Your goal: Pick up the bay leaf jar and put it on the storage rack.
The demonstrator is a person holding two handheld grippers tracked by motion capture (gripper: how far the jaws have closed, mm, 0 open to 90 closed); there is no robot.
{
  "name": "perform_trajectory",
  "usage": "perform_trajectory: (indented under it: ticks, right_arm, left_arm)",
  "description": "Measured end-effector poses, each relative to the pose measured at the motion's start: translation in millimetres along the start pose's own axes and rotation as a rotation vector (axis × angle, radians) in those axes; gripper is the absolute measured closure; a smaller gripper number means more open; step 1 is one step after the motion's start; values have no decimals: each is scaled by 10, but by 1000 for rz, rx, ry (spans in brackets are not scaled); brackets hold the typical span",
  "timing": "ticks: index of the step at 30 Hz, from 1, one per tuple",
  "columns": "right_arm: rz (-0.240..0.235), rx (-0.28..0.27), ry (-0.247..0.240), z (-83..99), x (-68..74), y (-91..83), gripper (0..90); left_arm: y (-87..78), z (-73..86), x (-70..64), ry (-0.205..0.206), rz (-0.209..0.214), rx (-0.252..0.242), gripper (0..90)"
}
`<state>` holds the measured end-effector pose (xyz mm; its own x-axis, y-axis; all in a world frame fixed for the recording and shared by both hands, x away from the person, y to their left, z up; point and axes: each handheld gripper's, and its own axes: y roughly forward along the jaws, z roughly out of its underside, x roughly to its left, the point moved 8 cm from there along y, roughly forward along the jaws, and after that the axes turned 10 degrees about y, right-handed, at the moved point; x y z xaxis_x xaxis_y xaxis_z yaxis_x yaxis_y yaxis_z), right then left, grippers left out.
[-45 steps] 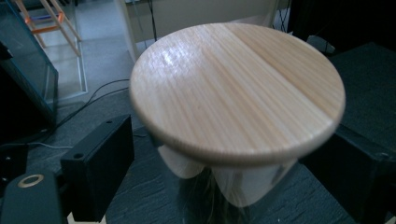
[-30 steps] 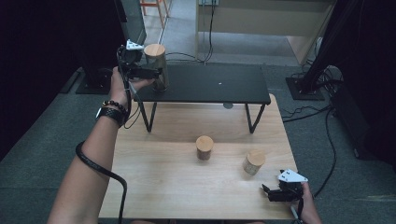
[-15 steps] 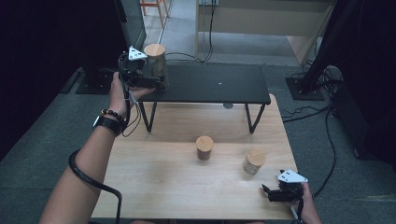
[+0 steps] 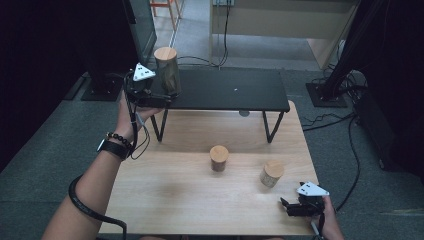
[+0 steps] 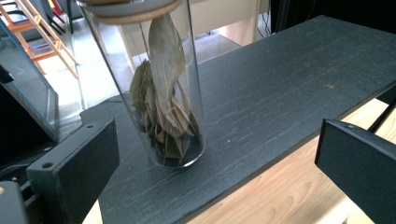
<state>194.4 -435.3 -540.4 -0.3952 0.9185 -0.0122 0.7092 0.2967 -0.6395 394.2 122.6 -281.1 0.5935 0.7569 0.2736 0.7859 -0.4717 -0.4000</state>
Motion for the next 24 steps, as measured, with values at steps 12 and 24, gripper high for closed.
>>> perform_trajectory:
  ticks: [12,24]
  right_arm:
    - [2,2,-2,-1,4,2,25]
    - [5,6,-9,-5,10,6,26]
  left_arm:
    - [-95,254,-101,9,-8,3,0]
    - [-188,467,-186,-6,-16,-21,0]
